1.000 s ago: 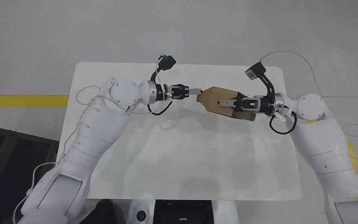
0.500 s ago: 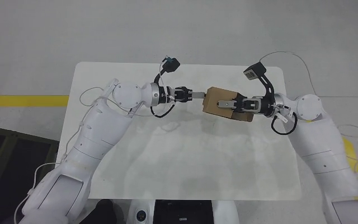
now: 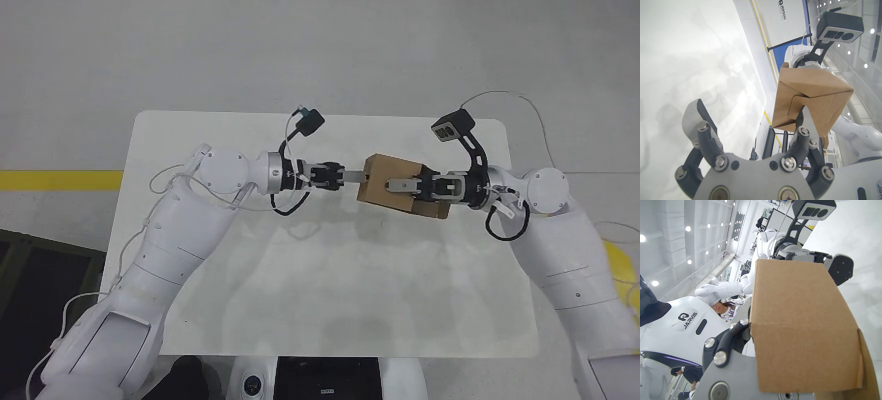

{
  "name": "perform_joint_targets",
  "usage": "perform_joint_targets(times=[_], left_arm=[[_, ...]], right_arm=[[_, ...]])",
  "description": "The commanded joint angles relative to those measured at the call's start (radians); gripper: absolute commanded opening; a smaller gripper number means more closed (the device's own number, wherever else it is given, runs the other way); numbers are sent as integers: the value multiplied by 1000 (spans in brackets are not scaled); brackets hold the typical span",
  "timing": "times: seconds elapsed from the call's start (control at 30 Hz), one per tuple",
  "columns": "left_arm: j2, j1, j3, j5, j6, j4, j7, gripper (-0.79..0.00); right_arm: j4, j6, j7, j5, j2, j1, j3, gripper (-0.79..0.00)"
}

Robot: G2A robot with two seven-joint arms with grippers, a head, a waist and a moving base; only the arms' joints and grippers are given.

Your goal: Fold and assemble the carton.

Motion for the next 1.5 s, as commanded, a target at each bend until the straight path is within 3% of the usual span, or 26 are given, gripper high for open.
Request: perform_joint_targets(times=[0.0,0.47,1.47], left_arm=[[-2,-3,2,-18,-17,11,-8,0],[-7,-4,5,-104,-93,58,-50,0],[-26,-40,48,-123,-113,75,-55,0]], right_arm=[[-4,2,2,11,-1,0,-2,-785],[-26,20,20,64,-5,-12,9,-785],[-23,37,38,51,-13,-15,17,-785]])
